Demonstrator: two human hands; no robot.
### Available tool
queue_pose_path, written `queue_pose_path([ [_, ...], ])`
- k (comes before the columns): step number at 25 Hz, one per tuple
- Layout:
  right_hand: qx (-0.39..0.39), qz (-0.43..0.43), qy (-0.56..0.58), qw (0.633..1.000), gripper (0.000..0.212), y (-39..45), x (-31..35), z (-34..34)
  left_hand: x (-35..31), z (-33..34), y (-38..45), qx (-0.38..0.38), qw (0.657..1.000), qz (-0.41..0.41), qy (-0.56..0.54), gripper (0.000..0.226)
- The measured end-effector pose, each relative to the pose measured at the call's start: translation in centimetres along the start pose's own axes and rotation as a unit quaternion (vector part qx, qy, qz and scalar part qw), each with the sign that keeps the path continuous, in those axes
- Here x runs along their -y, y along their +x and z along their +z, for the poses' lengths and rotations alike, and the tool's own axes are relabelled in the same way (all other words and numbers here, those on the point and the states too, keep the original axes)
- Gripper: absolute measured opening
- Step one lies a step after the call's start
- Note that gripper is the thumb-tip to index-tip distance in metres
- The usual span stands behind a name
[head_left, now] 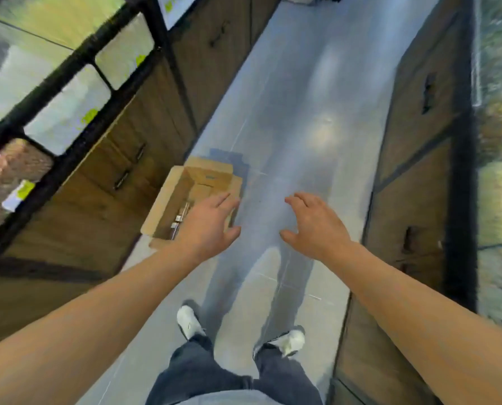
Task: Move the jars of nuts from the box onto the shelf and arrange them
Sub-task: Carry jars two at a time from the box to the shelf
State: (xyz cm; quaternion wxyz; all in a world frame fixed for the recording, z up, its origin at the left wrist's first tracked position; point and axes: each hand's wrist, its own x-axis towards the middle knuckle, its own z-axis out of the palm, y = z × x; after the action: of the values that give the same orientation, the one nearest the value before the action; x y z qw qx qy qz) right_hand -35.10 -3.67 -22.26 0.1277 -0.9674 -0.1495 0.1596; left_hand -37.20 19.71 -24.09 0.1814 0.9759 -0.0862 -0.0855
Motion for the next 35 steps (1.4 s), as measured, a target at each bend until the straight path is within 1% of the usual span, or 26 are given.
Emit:
queue_pose_path([
  [3,0.04,-0.027,-0.012,0.999,0.069,4.7,8.0,2.8,9.7,-1.5,-3.0,-0.005,0.999,-0.051,-0.014,0.062],
  [7,0.073,-0.057,-0.019,0.996,0.069,10.6,16.4,6.3,20.5,-3.3,-6.4,0.003,0.992,-0.121,-0.029,0.055],
  [10,0.104,-0.056,-0.013,0.993,0.066,14.5,20.2,8.8,26.3,-3.3,-7.1,-0.009,0.985,-0.164,-0.044,0.052],
  [13,0.126,-0.043,0.001,0.991,0.064,18.3,21.5,11.5,30.2,-1.5,-5.7,0.006,0.978,-0.203,-0.058,0.055],
  [16,0.153,-0.042,0.006,0.987,0.066,23.0,21.2,15.4,34.1,1.5,-2.8,0.037,0.969,-0.234,-0.068,0.059],
  [18,0.164,-0.041,0.007,0.986,0.069,26.2,20.3,18.4,36.5,4.1,-0.7,0.037,0.969,-0.232,-0.073,0.058],
  [21,0.188,-0.022,-0.001,0.982,0.07,30.5,18.3,22.8,39.4,8.5,2.4,0.054,0.96,-0.26,-0.087,0.058],
  [24,0.213,-0.016,0.0,0.977,0.068,34.3,15.4,28.4,42.0,14.5,5.9,0.084,0.953,-0.266,-0.118,0.06],
  [27,0.221,0.012,0.016,0.975,0.067,37.9,13.0,34.9,44.6,21.2,9.5,0.101,0.947,-0.27,-0.142,0.062],
  [30,0.222,0.025,0.024,0.975,0.068,41.4,11.1,41.7,46.9,27.4,13.0,0.112,0.949,-0.262,-0.137,0.065],
  [35,0.234,0.054,0.043,0.97,0.069,47.4,8.3,54.0,52.7,38.9,18.1,0.13,0.95,-0.248,-0.14,0.068],
])
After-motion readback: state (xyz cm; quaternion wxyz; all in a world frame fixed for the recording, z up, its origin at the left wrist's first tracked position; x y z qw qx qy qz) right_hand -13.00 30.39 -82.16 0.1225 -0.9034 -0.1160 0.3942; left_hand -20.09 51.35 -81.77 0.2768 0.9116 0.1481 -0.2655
